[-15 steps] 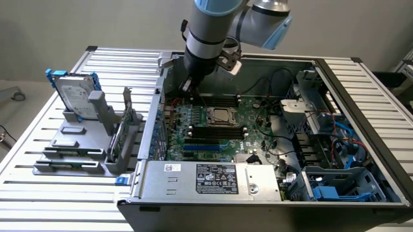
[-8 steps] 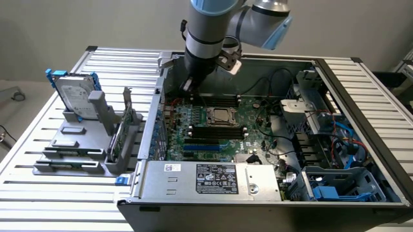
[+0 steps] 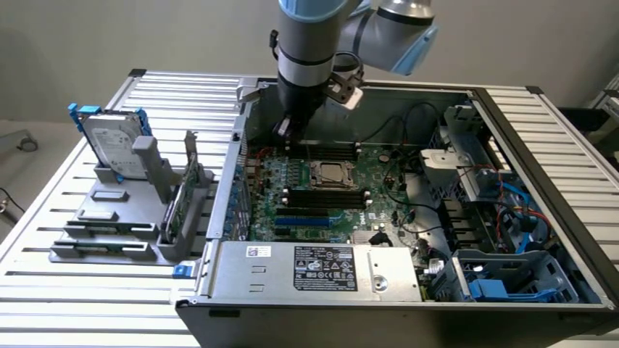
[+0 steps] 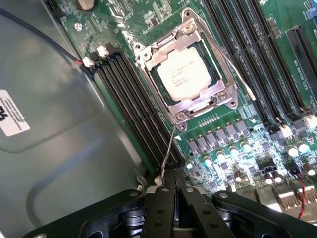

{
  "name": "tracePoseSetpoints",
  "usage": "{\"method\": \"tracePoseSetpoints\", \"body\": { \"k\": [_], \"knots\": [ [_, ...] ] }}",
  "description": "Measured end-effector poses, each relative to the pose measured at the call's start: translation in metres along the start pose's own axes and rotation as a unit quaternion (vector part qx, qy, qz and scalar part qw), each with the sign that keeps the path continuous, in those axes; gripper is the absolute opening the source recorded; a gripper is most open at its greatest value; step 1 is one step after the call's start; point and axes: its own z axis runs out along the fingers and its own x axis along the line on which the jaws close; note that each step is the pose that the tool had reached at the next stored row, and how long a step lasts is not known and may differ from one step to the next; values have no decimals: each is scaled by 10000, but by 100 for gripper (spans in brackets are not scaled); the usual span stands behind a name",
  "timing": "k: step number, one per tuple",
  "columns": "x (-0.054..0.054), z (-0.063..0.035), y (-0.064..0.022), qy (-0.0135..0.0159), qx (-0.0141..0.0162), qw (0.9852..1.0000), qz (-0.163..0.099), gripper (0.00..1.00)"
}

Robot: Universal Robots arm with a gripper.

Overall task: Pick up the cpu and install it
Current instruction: 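Close the cpu cover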

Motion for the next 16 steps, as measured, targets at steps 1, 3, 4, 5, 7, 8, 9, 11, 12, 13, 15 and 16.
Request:
{"method": "tracePoseSetpoints", "body": {
  "k": [1,3,4,5,7,8,9,11,12,13,15,16],
  "knots": [
    [2,1,-1,22,-38,10000,-2,11],
    [8,3,-4,69,-119,9999,-11,11],
    [12,4,-6,93,-160,9998,-17,11],
    [15,5,-8,116,-202,9997,-24,11],
    [23,7,-11,170,-295,9994,-41,11],
    [27,9,-13,200,-347,9992,-52,11],
    [31,10,-14,229,-398,9989,-63,11],
    [38,13,-17,288,-508,9983,-88,11],
    [42,14,-18,316,-565,9979,-101,11],
    [45,15,-19,341,-619,9974,-112,11],
    [51,17,-21,388,-725,9965,-129,11],
    [54,19,-21,401,-771,9961,-130,11]
  ]
}}
